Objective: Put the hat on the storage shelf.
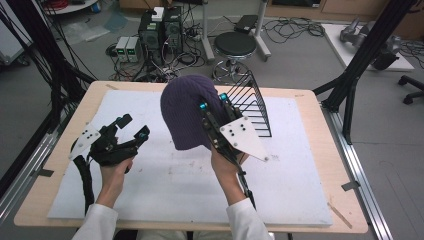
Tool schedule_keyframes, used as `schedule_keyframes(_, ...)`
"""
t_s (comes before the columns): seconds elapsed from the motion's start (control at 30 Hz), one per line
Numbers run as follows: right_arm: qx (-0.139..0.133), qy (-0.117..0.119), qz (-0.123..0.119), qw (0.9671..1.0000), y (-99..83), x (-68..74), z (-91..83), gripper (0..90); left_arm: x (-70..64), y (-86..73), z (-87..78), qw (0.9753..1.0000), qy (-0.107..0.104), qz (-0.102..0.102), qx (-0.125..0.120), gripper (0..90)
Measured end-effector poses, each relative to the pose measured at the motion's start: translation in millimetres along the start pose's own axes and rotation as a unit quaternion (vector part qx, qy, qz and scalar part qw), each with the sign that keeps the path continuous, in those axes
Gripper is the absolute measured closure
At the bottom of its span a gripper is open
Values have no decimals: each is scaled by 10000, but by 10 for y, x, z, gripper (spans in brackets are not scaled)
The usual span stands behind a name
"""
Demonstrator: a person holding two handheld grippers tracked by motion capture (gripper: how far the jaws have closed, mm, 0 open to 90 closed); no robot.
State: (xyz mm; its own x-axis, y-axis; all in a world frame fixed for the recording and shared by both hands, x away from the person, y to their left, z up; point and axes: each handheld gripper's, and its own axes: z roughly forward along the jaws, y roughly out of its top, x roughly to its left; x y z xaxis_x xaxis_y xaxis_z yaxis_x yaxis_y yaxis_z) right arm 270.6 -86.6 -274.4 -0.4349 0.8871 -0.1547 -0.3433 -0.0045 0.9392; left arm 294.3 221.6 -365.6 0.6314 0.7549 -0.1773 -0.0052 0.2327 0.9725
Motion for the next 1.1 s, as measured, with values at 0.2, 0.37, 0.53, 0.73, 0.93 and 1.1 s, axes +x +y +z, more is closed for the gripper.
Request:
schedule_keyframes(0.2, -57, 127, 32, 9999, 4, 149, 61, 717, -46, -41, 16, 9996, -262, 11, 142, 180)
schedule_keyframes(0.37, -69, 236, -22, 9997, 12, 237, 87, 715, -121, -70, 14, 9984, -426, 227, 286, 182)
schedule_keyframes(0.53, -96, 315, -68, 9994, 16, 290, 87, 715, -150, -127, 43, 9978, -539, 199, 332, 192)
schedule_keyframes(0.73, -97, 419, 165, 9989, 11, 300, 92, 713, -209, -163, 97, 9964, -737, 130, 403, 238)
schedule_keyframes(0.93, -104, 444, 175, 9988, 10, 305, 86, 713, -262, -194, 153, 9947, -863, 16, 567, 290)
schedule_keyframes(1.1, -142, 422, 151, 9989, 13, 301, 68, 713, -280, -209, 219, 9940, -897, -185, 596, 340)
